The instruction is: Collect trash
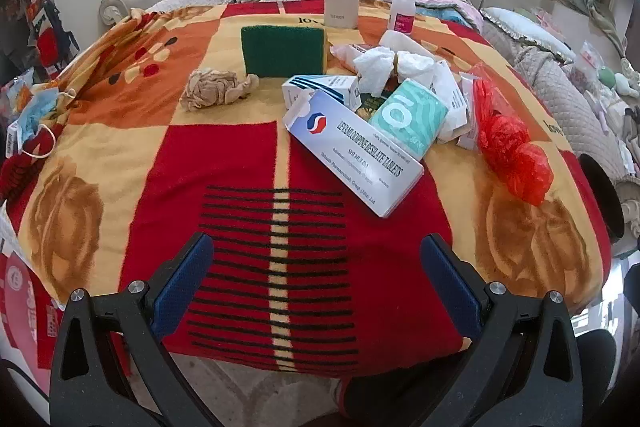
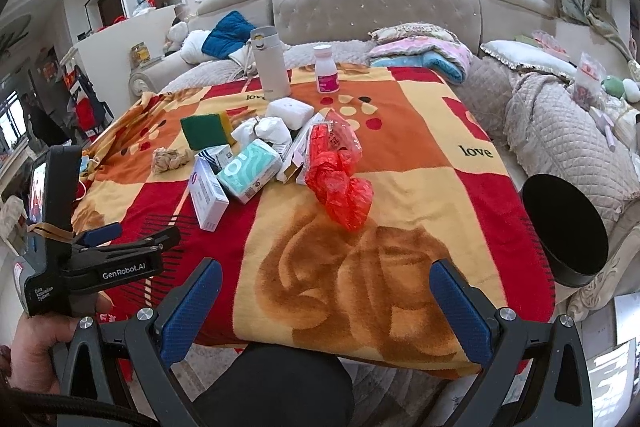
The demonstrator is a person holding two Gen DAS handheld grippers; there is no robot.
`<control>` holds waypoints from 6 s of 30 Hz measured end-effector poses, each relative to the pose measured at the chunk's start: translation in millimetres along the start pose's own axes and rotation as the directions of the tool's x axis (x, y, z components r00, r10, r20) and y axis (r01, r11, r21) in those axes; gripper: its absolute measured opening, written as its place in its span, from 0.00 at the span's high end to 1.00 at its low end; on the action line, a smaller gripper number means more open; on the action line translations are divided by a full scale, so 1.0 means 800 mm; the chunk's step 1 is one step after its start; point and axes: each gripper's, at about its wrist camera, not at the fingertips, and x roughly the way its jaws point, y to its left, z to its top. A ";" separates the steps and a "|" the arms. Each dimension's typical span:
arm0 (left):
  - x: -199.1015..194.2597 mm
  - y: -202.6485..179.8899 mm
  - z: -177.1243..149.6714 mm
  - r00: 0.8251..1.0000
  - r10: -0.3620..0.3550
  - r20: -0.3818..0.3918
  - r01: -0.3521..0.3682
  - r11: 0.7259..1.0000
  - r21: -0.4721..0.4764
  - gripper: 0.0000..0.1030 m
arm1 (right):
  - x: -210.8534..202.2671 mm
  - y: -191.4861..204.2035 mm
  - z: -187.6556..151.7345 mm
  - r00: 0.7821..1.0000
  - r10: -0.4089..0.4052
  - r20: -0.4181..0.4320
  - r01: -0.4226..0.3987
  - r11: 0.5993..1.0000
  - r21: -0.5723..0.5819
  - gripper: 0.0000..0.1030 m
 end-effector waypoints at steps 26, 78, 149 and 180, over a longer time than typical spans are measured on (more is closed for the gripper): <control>-0.004 -0.013 -0.001 1.000 0.025 0.009 -0.025 1.000 0.014 0.00 | 0.000 -0.013 -0.005 1.000 0.011 0.001 -0.011 0.999 0.031 0.00; -0.004 0.019 -0.005 1.000 0.018 0.002 -0.018 1.000 -0.015 0.00 | -0.010 0.016 0.000 1.000 -0.009 0.004 0.009 1.000 -0.020 0.00; -0.042 0.006 0.030 0.992 -0.026 0.122 0.032 0.998 -0.045 0.70 | 0.046 -0.023 0.050 0.969 0.241 0.045 -0.237 0.969 -0.075 0.66; -0.026 -0.216 0.044 0.945 -0.317 0.080 0.296 0.933 0.205 0.69 | 0.014 -0.242 0.010 0.983 -0.085 0.162 0.050 0.976 0.213 0.65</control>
